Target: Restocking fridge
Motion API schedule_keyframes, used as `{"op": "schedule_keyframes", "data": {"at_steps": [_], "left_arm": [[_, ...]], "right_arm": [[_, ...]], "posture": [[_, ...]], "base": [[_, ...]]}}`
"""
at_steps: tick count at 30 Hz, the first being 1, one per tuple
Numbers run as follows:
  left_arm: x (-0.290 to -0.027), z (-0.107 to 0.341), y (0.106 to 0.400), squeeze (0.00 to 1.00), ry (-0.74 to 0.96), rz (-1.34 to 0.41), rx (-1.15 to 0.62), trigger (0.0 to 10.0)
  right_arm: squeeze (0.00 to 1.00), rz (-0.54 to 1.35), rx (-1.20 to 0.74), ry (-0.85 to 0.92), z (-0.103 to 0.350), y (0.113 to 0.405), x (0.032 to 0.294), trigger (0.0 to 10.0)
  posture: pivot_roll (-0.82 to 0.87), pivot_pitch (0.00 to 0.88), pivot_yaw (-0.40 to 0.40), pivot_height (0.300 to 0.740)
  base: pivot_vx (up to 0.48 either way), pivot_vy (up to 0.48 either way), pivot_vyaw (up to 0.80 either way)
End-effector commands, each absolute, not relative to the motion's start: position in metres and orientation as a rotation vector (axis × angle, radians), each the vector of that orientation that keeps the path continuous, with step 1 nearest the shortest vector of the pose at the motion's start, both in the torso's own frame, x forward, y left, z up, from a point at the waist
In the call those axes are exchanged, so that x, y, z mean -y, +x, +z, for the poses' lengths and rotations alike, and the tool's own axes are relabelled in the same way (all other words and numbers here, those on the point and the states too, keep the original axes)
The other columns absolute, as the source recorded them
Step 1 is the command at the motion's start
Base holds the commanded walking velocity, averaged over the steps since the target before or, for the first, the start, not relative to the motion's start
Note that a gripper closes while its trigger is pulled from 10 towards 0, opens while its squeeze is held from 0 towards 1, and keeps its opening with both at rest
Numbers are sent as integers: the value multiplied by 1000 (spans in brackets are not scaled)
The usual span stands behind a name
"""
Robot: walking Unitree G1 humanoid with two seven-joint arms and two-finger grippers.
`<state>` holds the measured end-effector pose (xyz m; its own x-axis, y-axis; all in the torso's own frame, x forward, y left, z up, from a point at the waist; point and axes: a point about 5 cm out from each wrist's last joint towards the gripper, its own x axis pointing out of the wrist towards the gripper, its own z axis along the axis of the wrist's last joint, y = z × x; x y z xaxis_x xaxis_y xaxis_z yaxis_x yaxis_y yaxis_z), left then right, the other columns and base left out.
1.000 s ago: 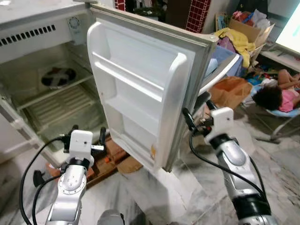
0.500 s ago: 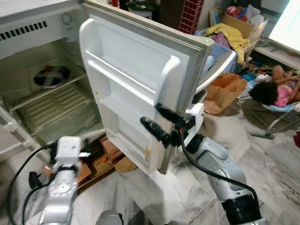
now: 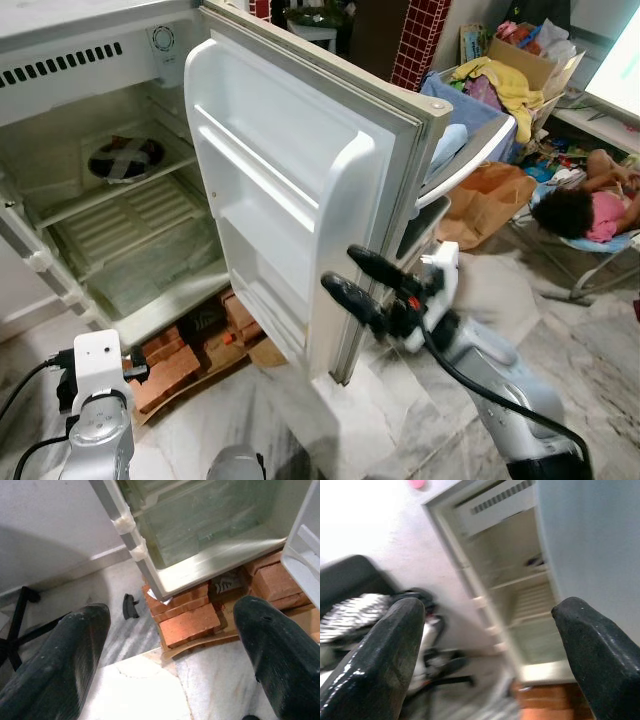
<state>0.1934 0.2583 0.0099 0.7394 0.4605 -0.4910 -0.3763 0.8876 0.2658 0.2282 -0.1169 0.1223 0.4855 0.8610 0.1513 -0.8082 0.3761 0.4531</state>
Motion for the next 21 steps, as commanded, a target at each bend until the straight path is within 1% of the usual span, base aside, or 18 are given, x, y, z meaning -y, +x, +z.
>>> {"op": "schedule_keyframes", "data": {"at_steps": [1,4,9,11,12,13,14,15,16,17,19,21], "left_arm": [[-258,14,197,0,153,469,-563,10000],[-258,15,198,0,148,479,-561,10000],[-259,16,201,0,141,475,-555,10000],[-258,16,201,0,140,477,-553,10000],[-258,16,202,0,137,478,-552,10000],[-258,16,202,0,134,480,-549,10000],[-258,16,202,0,134,480,-549,10000],[-258,16,203,0,131,482,-545,10000],[-258,17,203,0,131,480,-540,10000],[-258,17,203,0,131,480,-540,10000],[-257,18,205,0,131,473,-531,10000],[-255,19,206,0,131,464,-519,10000]], "right_arm": [[0,1139,-112,540,129,223,115,10000],[0,1151,-155,517,120,219,114,10000],[0,1213,-223,542,117,207,113,10000],[0,1198,-241,521,113,207,116,10000],[0,1176,-250,500,109,208,118,10000],[0,1072,-249,414,100,217,125,10000],[0,1072,-249,414,100,217,125,10000],[0,931,-239,300,90,230,135,10000],[0,864,-233,247,85,235,141,10000],[0,864,-233,247,85,235,141,10000],[0,771,-220,179,81,240,152,10000],[0,728,-229,167,77,238,161,10000]], "posture": [[76,6,-37,740],[76,5,-34,740],[78,3,-35,740],[79,1,-35,740],[79,0,-36,740],[79,0,-36,740],[79,0,-36,740],[78,0,-38,740],[78,0,-39,740],[78,0,-39,740],[78,0,-39,740],[77,0,-41,740]], "base": [[0,0,0],[0,0,0],[0,0,0],[0,0,0],[0,0,0],[0,0,0],[0,0,0],[0,0,0],[0,0,0],[0,0,0],[0,0,0],[0,0,0]]}}
